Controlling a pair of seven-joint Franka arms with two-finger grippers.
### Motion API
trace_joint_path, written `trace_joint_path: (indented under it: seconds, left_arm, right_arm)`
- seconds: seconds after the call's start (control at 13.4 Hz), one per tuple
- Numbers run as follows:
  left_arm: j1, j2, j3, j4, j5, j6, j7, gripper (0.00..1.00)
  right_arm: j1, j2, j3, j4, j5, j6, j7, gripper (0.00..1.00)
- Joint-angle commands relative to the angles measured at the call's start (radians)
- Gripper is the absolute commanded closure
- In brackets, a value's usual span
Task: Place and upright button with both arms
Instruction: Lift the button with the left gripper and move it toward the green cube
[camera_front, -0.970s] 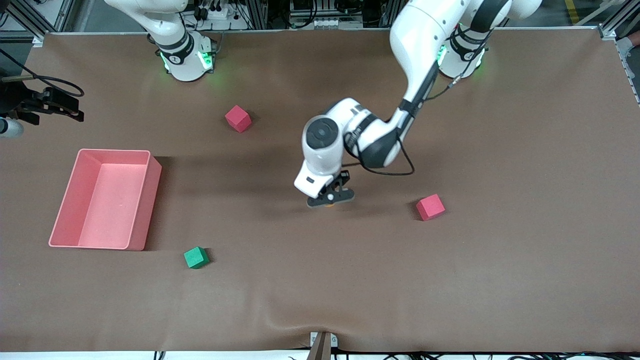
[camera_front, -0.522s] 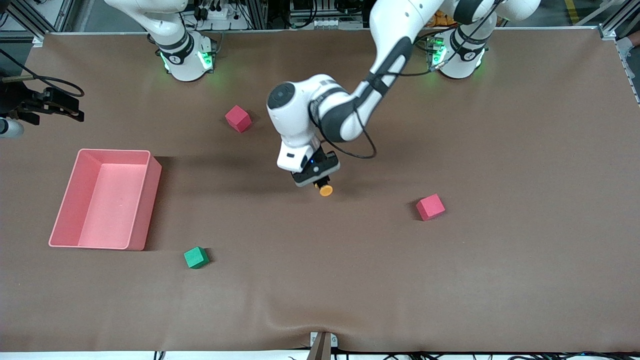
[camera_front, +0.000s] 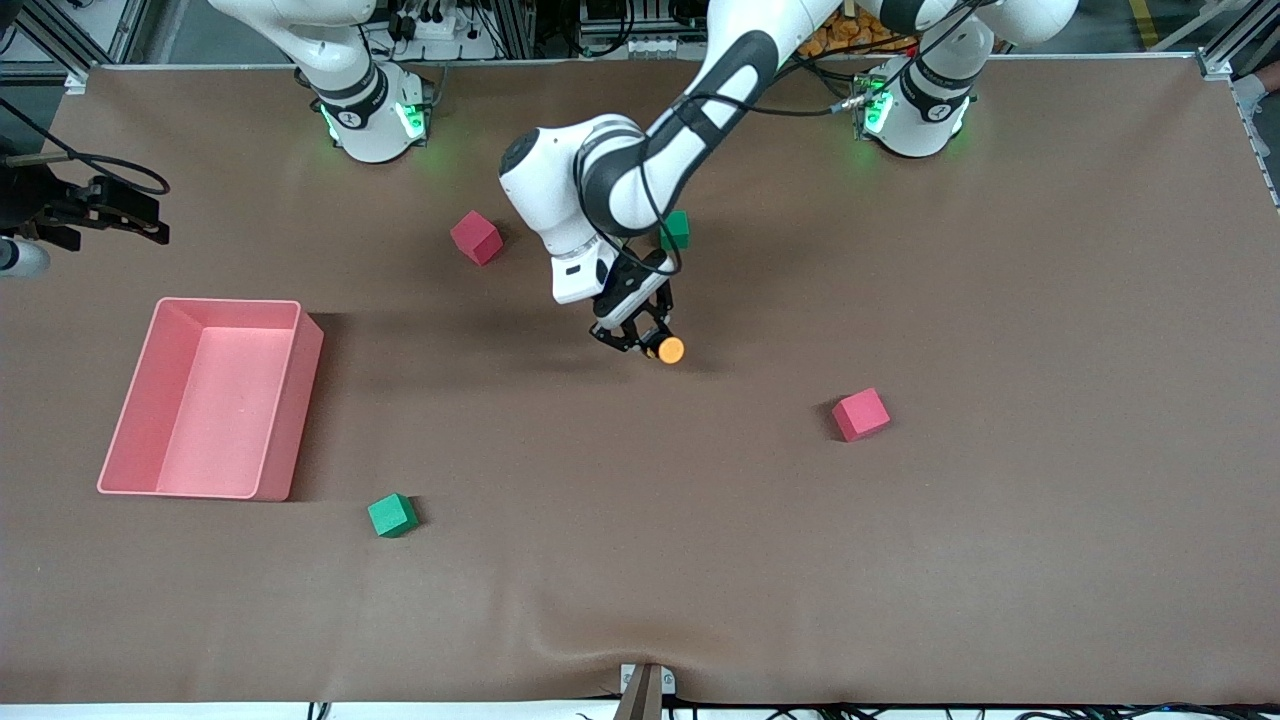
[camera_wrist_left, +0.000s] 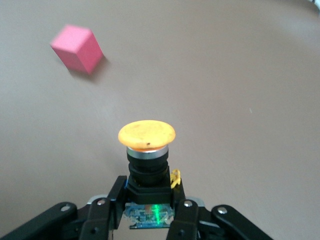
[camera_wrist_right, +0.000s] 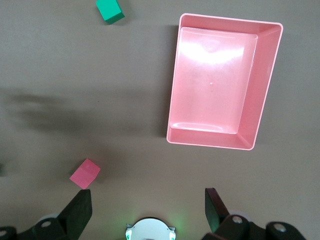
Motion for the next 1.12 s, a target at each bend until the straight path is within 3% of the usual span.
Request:
trace_joint_path:
  seconds: [0.0,0.75,1.04]
  left_arm:
    - [-0.051,0.033,0.018,-0.003,0.119,-0.055,-0.094,1.0]
    - [-0.157,0.209,0.024,-0.007,0.38,-0.06,-0.437,1.0]
    - [-0.179,0.237,0.024,-0.007,0.414,-0.106,-0.455,1.0]
  right_arm:
    - [-0.001,0.005,0.0,0.01,-0.002,-0.011,-0.008,0.0]
    - [0.011,0.0,0.001,0.004,-0.003,0.041,0.015,0.0]
    - [0.05,-0.003,0.0,0.002,-0.009,0.044,0.151,0.0]
